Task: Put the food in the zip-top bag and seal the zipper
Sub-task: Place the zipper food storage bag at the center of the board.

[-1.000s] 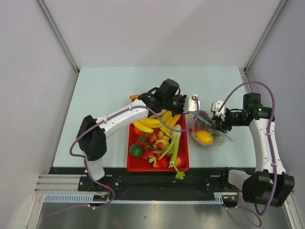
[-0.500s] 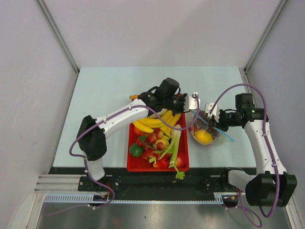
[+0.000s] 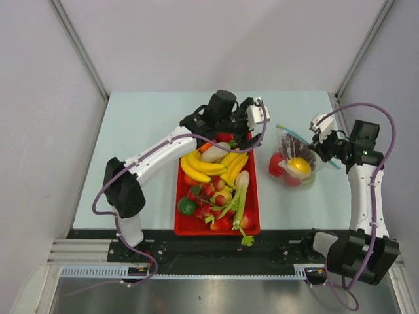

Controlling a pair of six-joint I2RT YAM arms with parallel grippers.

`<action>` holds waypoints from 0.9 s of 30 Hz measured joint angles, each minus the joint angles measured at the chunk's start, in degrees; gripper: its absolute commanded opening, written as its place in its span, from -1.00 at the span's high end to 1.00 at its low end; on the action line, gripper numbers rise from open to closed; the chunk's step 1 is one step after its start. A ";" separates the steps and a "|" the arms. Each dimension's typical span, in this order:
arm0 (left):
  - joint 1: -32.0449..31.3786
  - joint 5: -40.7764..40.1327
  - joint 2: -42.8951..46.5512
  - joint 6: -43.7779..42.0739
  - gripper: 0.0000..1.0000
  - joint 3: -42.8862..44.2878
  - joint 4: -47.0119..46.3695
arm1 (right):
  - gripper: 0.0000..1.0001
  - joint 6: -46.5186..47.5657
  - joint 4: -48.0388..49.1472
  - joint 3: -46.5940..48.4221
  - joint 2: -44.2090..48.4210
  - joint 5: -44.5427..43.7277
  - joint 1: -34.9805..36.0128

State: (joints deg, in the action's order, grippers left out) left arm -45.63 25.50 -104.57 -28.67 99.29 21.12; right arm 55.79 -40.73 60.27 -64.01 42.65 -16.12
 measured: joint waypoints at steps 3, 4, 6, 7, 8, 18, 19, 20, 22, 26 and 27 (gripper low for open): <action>2.14 -0.42 0.00 3.10 -0.99 1.86 -0.26 | 1.00 -4.44 6.34 1.29 -2.58 -0.44 -2.29; 2.71 -0.57 0.00 3.82 -0.99 2.34 -0.44 | 1.00 -5.62 8.63 1.97 -3.74 -0.87 -3.13; 4.24 -1.03 0.00 5.99 -0.99 3.37 -0.48 | 1.00 -7.41 13.20 3.41 -6.03 -1.88 -3.80; 5.05 -1.18 0.00 6.99 -0.99 3.74 -0.48 | 1.00 -7.85 15.15 4.33 -7.21 -2.36 -4.04; 5.97 -1.29 0.00 8.04 -0.99 4.09 -0.44 | 1.00 -8.15 16.81 5.03 -8.13 -2.75 -4.20; 16.83 -1.64 0.35 16.17 -1.00 4.04 2.12 | 1.00 -0.92 20.57 7.89 -18.18 -7.87 0.74; 17.99 -1.60 0.72 16.79 -0.99 3.37 2.27 | 1.00 -0.33 19.74 7.82 -19.58 -8.37 1.99; 19.41 -1.57 1.25 17.62 -0.99 2.47 2.67 | 1.00 0.04 19.06 7.52 -20.98 -8.61 3.17; 21.55 -1.33 1.97 18.80 -0.99 1.38 3.43 | 1.00 0.37 17.97 6.91 -22.91 -8.81 5.14; 25.68 0.22 3.43 21.38 -0.99 -0.70 4.90 | 0.27 0.13 15.54 6.73 -23.43 -7.74 7.85; 26.69 0.76 3.85 21.90 -0.99 -1.18 5.53 | -0.25 0.22 14.08 6.73 -23.12 -6.97 8.24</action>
State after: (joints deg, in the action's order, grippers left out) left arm -18.94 26.26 -100.73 -6.76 98.10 26.65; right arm 56.01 -26.65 67.00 -87.13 35.68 -7.88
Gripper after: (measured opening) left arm 0.996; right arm 0.191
